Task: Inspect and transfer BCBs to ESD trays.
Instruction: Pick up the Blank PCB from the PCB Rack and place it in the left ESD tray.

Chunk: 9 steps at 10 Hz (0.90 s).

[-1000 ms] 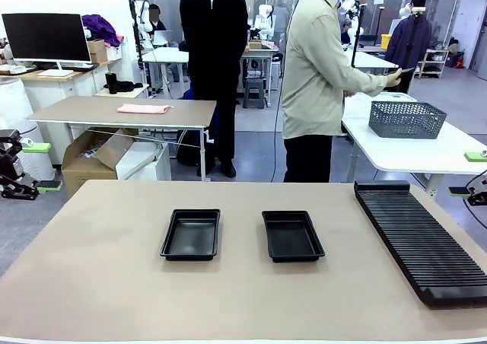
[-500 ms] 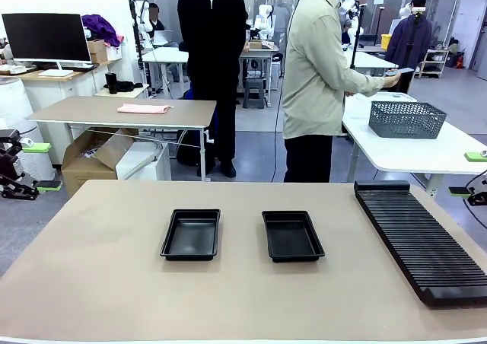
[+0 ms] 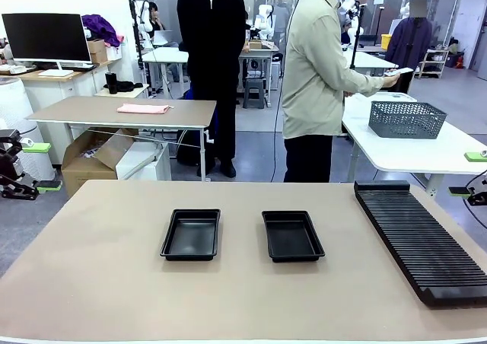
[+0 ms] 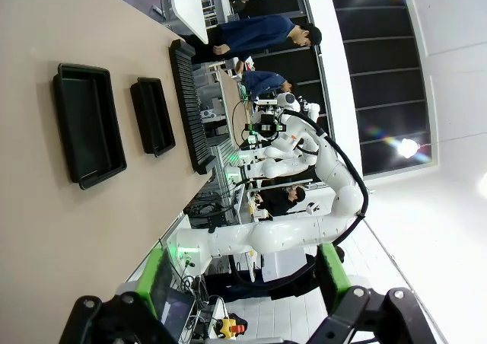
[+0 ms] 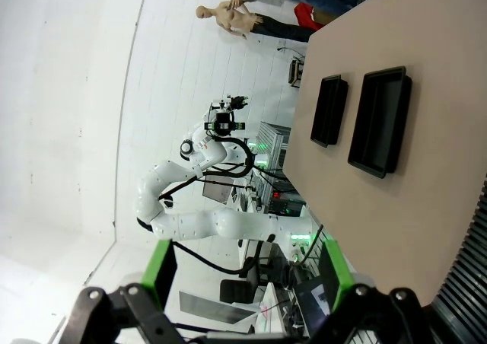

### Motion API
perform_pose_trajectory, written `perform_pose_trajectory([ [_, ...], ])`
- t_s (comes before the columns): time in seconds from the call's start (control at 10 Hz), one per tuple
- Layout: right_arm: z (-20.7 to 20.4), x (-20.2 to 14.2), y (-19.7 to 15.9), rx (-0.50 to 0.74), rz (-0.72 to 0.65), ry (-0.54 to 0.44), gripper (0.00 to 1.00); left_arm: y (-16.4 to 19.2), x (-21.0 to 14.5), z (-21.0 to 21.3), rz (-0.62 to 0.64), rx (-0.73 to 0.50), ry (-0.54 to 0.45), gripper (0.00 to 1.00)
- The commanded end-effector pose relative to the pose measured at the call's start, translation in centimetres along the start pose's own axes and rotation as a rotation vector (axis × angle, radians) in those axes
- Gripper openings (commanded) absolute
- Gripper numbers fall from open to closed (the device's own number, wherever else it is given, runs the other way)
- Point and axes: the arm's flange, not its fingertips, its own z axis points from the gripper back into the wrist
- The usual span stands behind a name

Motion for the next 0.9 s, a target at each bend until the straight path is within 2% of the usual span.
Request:
perform_pose_trajectory([
  [0.0,-0.12,-0.18,0.31,0.001,0.006,0.0,1.0,-0.12,0.11,-0.06,-0.002,-0.005,-0.006,1.0],
  [0.8,-0.12,-0.18,0.31,0.001,0.006,0.0,1.0,-0.12,0.11,-0.06,-0.002,-0.005,-0.006,1.0],
])
